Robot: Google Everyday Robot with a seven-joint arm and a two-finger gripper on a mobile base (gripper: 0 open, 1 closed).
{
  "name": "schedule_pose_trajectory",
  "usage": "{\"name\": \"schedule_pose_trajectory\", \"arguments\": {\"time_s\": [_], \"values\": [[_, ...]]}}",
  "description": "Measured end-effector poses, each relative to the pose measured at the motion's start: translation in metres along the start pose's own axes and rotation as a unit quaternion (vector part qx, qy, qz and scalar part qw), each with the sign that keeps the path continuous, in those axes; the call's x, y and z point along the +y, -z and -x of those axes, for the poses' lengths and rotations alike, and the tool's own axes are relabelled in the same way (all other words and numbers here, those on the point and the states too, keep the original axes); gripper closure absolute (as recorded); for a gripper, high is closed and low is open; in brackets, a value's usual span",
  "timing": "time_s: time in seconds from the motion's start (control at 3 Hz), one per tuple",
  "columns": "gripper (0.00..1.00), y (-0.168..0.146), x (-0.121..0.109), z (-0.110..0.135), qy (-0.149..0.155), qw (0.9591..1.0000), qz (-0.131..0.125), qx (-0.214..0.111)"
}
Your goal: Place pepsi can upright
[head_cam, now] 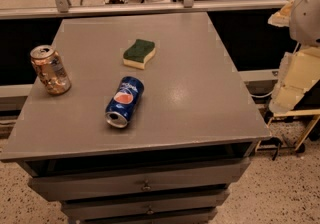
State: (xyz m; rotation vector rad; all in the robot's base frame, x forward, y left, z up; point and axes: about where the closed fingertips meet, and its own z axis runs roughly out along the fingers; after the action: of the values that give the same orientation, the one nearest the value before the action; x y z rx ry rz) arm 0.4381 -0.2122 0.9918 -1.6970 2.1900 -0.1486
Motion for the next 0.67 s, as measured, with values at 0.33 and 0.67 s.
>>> {"name": "schedule_pose_trajectory", "arguments": {"time_s": [0.33,0.67], "values": [[0.0,0.0,0.0,0.0,0.0,1.0,0.0,0.0],[0.0,-0.003,-0.003,0.022,0.029,0.9995,-0.009,-0.008]]}}
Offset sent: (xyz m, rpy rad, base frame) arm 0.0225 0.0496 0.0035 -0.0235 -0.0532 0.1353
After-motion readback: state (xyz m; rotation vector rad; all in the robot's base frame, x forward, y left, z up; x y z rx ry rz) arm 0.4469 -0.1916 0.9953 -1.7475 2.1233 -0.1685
